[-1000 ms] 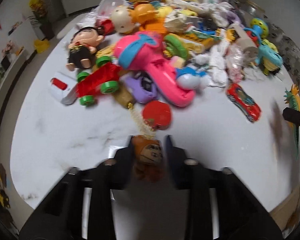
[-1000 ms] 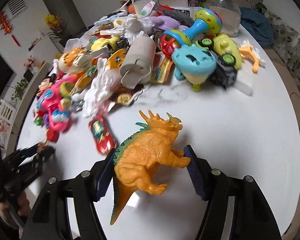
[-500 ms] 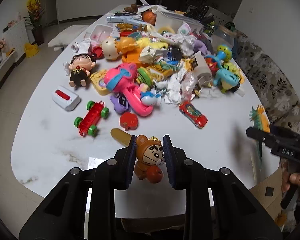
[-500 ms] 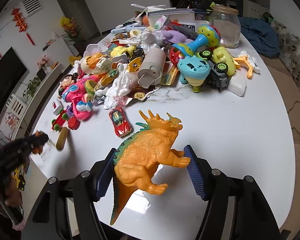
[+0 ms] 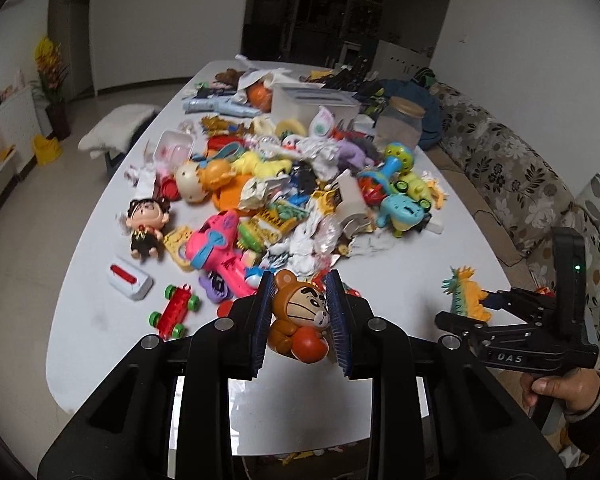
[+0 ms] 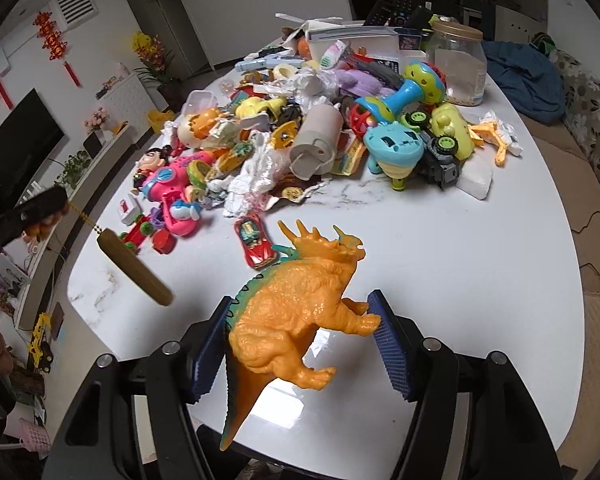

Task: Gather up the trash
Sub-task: 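Grasp the orange dinosaur with the right tool while the left tool grasps the bear keychain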

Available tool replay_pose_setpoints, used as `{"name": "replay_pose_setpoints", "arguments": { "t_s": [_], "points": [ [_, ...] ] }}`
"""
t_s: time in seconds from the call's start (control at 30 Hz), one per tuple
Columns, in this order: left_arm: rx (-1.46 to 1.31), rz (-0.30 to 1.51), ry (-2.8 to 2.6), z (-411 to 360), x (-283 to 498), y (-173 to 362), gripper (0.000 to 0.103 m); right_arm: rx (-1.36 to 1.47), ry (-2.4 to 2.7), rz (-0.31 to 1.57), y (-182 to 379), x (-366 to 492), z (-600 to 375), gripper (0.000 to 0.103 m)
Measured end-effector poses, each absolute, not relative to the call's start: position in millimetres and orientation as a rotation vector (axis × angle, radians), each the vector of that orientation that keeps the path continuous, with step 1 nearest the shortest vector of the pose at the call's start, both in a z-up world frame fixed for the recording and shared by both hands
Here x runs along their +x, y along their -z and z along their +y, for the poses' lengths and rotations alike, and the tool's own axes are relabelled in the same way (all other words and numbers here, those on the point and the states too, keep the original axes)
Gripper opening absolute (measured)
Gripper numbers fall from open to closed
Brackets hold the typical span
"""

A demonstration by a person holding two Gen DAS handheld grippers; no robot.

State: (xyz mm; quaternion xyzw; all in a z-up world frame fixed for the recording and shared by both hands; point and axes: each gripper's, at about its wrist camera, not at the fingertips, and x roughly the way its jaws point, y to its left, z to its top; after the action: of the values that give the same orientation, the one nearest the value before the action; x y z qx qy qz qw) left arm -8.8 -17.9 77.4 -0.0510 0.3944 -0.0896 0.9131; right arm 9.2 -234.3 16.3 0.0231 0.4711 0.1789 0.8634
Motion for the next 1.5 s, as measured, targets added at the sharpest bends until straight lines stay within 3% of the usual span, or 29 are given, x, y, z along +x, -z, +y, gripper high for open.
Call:
{"name": "replay_pose_setpoints", "arguments": {
  "t_s": [0.4,0.67,0.9,1.13,1.2,1.27,1.3,1.5],
  "points": [
    [-0.022,0.775,0.248,-44.4,-38.5,-105.0,0.026,0.059,-0.461,0.971,-48.5,-18.7,-240.9,0.066],
    [0.007,0.842,0.322,-66.2,-88.6,-102.0,0.026,-0.004,-0.566,1.034,-62.2,-73.8,-246.7,0.066],
    [0.025,0.958,0.404,-88.9,-131.0,-75.0,0.026,-0.072,-0.650,1.140,-37.1,-118.1,-243.9,0.066],
    [0.111,1.102,0.420,-101.8,-151.3,-12.3,0.027,-0.082,-0.673,1.300,31.4,-132.6,-239.4,0.066],
    [0.154,1.137,0.409,-102.8,-152.1,14.3,0.030,-0.102,-0.662,1.327,54.7,-133.3,-236.9,0.067],
    [0.189,1.167,0.384,-101.7,-153.1,42.1,0.060,-0.128,-0.644,1.358,78.7,-132.3,-234.8,0.069],
    [0.190,1.193,0.378,-99.5,-151.7,55.9,0.063,-0.137,-0.627,1.380,90.5,-131.4,-235.0,0.069],
    [0.112,1.290,0.340,-70.9,-142.3,84.4,0.063,-0.113,-0.625,1.331,68.1,-128.8,-242.9,0.069]
  ]
}}
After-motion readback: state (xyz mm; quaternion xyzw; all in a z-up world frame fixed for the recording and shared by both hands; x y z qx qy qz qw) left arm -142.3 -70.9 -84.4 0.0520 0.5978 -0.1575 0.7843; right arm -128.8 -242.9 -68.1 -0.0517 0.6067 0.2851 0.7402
